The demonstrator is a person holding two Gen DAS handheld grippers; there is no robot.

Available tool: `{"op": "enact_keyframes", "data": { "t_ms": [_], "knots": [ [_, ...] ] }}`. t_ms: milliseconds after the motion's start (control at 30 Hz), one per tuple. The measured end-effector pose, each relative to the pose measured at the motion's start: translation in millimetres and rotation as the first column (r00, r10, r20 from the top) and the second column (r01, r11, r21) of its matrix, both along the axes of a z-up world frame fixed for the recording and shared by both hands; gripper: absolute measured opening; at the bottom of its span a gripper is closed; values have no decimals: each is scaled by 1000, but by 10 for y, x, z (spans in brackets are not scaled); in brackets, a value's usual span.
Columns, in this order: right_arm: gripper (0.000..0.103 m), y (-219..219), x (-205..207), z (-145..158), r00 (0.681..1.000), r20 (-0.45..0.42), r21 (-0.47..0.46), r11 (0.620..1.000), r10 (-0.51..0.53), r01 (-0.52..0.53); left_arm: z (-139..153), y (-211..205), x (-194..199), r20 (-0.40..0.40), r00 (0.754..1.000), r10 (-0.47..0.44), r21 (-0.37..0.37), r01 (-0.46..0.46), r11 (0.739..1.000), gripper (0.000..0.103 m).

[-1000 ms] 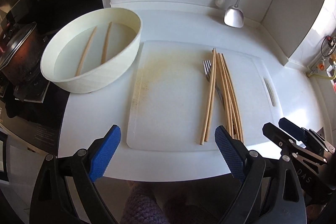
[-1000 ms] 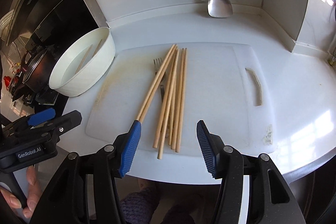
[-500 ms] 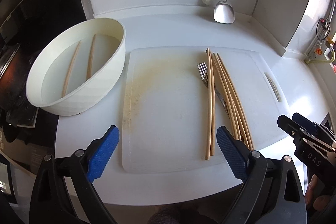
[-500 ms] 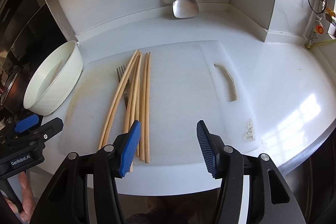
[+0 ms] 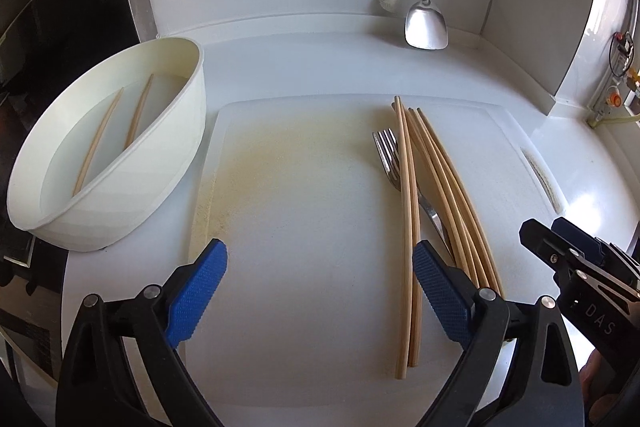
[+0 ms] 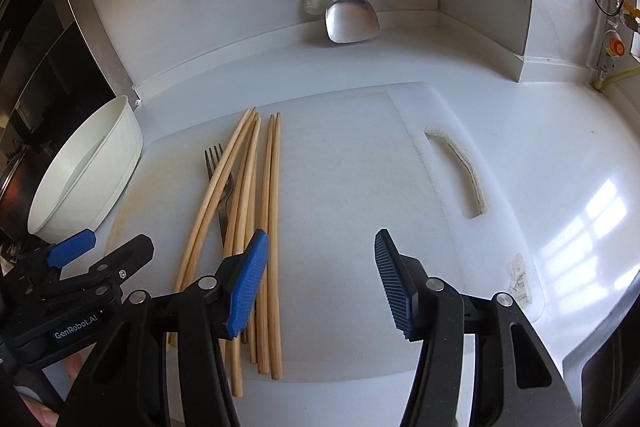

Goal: Organize utensils
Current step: 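Move the right tool back over the chopsticks on the cutting board, then close the right gripper on another wooden chopstick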

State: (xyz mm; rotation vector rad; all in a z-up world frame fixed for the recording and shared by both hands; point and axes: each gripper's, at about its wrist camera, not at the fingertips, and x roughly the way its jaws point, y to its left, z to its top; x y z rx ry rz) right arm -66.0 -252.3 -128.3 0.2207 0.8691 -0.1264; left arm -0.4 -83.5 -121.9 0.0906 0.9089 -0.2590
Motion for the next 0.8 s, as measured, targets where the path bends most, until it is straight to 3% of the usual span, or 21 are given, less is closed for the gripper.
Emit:
{"op": "enact_keyframes", "data": {
  "t_ms": [167, 800],
  "knots": [
    [53, -46, 71, -125, 1000, 19, 21, 1000, 10, -11, -108, -83, 42, 34, 999, -4, 19, 3, 1000, 92],
    [53, 0, 209, -176, 999, 6, 1, 999, 42, -42, -219, -141, 161, 27, 999, -24, 12, 24, 1000, 92]
  ]
}}
